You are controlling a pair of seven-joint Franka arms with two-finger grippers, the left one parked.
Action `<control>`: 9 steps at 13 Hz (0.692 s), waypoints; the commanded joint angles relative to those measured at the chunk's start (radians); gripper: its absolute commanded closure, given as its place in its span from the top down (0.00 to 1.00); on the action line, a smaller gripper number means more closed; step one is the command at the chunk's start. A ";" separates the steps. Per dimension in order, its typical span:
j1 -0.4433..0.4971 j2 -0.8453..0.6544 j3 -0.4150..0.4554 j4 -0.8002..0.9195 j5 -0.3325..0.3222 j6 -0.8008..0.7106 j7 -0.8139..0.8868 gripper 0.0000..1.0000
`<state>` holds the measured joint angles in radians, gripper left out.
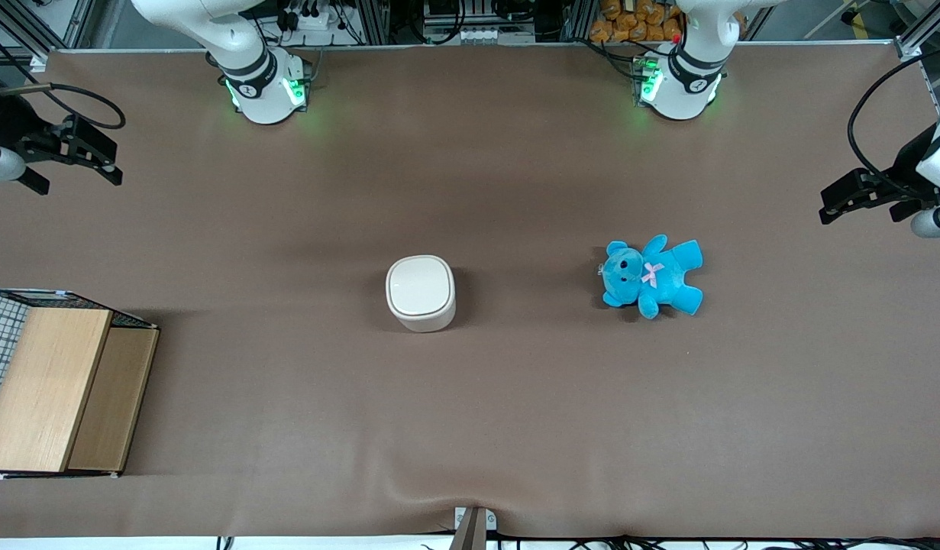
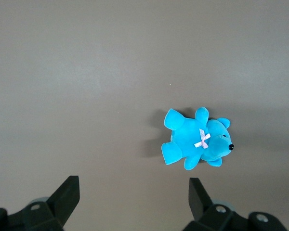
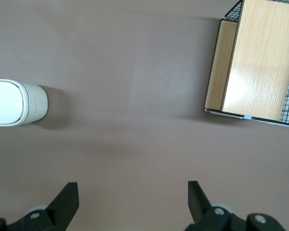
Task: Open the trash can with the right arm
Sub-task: 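Move the right gripper down to the white trash can's lid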
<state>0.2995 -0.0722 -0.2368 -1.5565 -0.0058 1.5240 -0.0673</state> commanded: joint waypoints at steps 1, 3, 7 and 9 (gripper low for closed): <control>-0.032 -0.003 0.011 0.012 0.004 -0.016 0.004 1.00; -0.036 -0.003 0.014 0.012 0.010 -0.015 0.004 1.00; -0.042 0.018 0.080 0.006 0.056 -0.001 0.010 1.00; -0.039 0.043 0.160 0.006 0.047 0.048 0.184 1.00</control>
<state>0.2790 -0.0550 -0.1528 -1.5586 0.0324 1.5438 -0.0047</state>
